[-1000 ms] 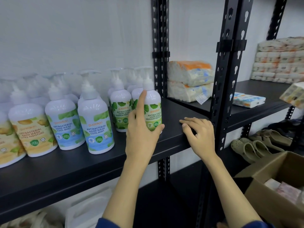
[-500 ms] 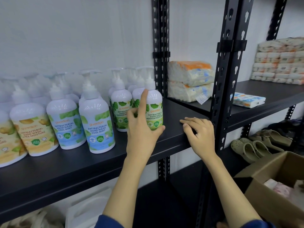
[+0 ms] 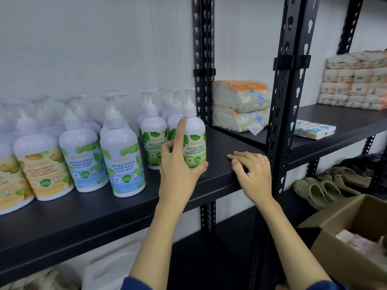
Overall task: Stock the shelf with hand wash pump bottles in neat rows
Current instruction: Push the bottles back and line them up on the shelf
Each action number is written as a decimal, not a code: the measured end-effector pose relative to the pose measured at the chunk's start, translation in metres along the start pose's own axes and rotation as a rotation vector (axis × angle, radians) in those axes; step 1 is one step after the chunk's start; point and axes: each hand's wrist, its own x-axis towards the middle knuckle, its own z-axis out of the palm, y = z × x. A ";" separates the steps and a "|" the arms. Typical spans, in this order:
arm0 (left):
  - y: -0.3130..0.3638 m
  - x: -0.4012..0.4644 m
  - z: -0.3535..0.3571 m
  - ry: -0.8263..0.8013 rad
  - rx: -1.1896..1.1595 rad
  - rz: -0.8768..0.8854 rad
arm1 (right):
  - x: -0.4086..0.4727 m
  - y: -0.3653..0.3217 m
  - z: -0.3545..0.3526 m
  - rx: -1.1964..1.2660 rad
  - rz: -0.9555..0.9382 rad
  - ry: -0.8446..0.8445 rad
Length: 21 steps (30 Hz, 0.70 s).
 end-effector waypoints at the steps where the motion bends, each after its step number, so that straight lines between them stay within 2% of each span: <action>1: 0.000 0.000 0.000 -0.003 0.005 -0.001 | 0.000 -0.001 0.000 -0.002 0.003 0.001; 6: 0.003 0.000 -0.003 -0.018 0.000 -0.003 | 0.002 -0.006 -0.006 -0.055 0.028 -0.049; 11: 0.015 -0.021 -0.021 -0.053 -0.013 -0.152 | 0.010 -0.022 -0.026 -0.131 0.034 -0.274; 16: 0.036 -0.055 -0.059 -0.130 0.310 -0.075 | 0.009 -0.060 -0.060 -0.253 0.065 -0.431; 21: 0.041 -0.085 -0.108 -0.255 0.716 -0.207 | -0.017 -0.120 -0.074 -0.185 0.019 -0.573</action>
